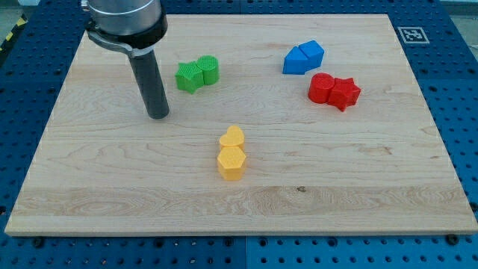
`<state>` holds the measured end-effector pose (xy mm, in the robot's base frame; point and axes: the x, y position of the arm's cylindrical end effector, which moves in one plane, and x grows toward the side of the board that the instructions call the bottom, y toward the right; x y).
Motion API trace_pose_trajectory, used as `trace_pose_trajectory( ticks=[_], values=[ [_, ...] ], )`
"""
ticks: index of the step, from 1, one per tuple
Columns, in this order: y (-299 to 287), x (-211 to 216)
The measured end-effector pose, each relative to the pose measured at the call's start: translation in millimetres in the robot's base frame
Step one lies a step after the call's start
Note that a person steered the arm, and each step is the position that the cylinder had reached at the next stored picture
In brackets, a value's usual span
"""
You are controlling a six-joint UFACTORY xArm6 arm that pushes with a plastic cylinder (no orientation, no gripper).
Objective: Point your arm at green circle
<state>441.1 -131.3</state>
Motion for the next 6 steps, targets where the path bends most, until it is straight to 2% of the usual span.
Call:
trace_pose_trajectory(
  ticks=[1,3,5,6],
  values=[
    [5,0],
    [113,0],
    [114,-9],
    [116,-42]
  ],
)
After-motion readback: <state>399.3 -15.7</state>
